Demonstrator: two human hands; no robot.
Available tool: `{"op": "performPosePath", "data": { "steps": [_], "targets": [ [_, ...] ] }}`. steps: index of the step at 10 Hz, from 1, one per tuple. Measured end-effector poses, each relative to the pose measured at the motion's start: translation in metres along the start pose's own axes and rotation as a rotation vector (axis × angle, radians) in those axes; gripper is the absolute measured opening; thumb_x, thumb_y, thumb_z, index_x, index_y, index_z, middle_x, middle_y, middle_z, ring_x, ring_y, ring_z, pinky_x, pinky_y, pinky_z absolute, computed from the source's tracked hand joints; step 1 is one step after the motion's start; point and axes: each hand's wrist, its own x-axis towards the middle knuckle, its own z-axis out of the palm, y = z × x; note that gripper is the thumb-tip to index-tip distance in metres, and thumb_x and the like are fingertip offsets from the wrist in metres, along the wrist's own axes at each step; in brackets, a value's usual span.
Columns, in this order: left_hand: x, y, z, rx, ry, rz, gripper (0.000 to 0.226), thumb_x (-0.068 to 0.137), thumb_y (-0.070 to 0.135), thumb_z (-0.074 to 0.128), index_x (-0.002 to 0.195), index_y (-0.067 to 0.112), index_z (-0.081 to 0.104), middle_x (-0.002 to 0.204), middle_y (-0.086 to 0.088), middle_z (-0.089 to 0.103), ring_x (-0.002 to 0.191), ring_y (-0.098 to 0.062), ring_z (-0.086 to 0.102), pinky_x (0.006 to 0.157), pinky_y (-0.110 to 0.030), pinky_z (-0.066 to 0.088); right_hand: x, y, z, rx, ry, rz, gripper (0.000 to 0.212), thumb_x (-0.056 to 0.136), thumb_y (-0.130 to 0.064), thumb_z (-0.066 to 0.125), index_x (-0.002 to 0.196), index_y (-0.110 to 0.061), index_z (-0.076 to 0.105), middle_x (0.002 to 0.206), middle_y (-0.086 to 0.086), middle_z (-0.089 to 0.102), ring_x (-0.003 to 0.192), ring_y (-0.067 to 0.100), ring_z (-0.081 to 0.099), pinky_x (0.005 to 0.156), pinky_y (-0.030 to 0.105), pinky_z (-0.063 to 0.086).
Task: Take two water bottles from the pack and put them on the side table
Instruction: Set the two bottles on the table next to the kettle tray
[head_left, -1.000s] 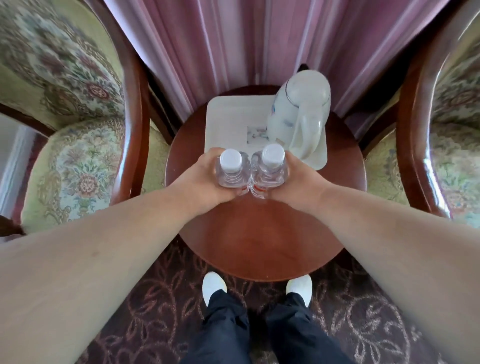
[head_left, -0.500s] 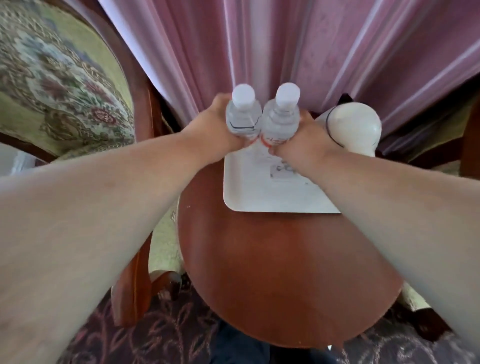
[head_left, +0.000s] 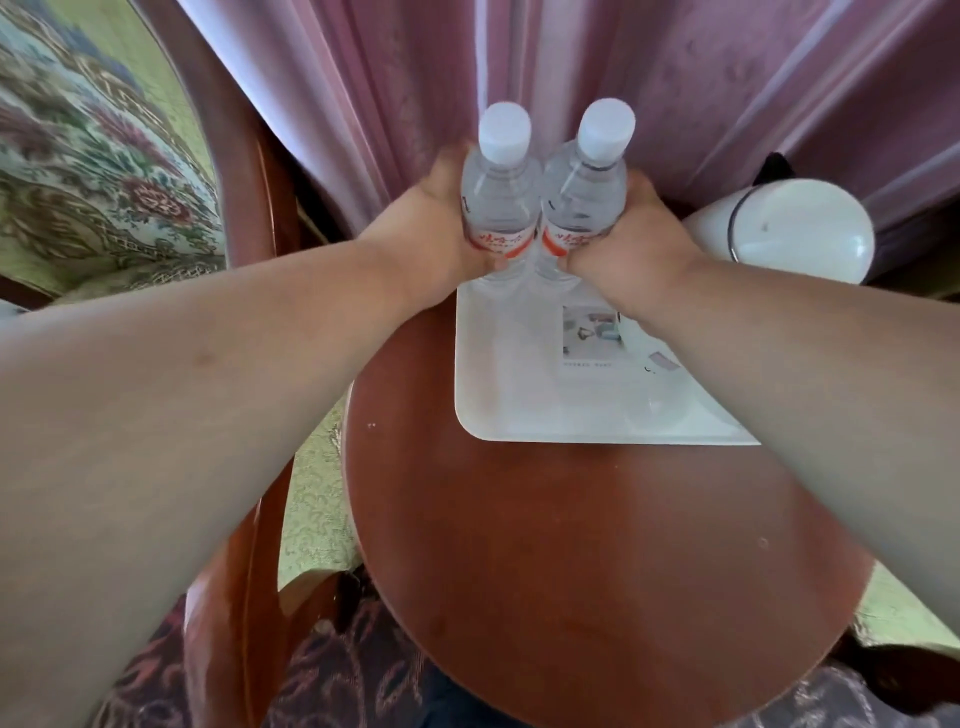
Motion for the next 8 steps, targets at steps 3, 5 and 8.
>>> {"op": "performPosePath", "data": {
  "steps": [3, 5, 8],
  "targets": [
    [-0.012, 0.001, -0.001, 0.027, 0.07, -0.035, 0.09, 0.076, 0.028, 0.086, 0.147, 0.025, 0.03, 0.111, 0.006, 0.066, 0.096, -0.017, 0.066, 0.081, -0.028, 0.048, -0.011, -0.012, -0.001, 0.021, 0.012, -0.032, 0.076, 0.075, -0.032, 0.08, 0.14, -0.025, 0.04, 0.111, -0.012, 0.063, 0.099, 0.006, 0.061, 0.082, 0.014, 0.047],
    [-0.021, 0.008, 0.006, -0.064, 0.05, -0.071, 0.109, 0.074, 0.028, 0.088, 0.157, 0.025, 0.018, 0.118, 0.013, 0.059, 0.103, -0.011, 0.06, 0.086, -0.026, 0.044, -0.018, -0.014, -0.004, 0.012, 0.023, 0.106, 0.105, 0.075, -0.017, 0.078, 0.154, -0.033, 0.01, 0.122, -0.005, 0.059, 0.105, 0.02, 0.061, 0.087, 0.036, 0.053],
    [-0.087, 0.074, -0.061, 0.201, 0.062, -0.214, 0.113, 0.087, 0.026, 0.077, 0.161, 0.026, -0.008, 0.146, -0.017, 0.057, 0.108, -0.033, 0.066, 0.077, -0.033, 0.049, -0.093, -0.076, -0.092, -0.195, -0.034, 0.131, 0.093, 0.085, -0.009, 0.057, 0.156, -0.034, 0.001, 0.124, 0.008, 0.053, 0.073, 0.023, 0.062, 0.056, 0.026, 0.051]
  ]
}}
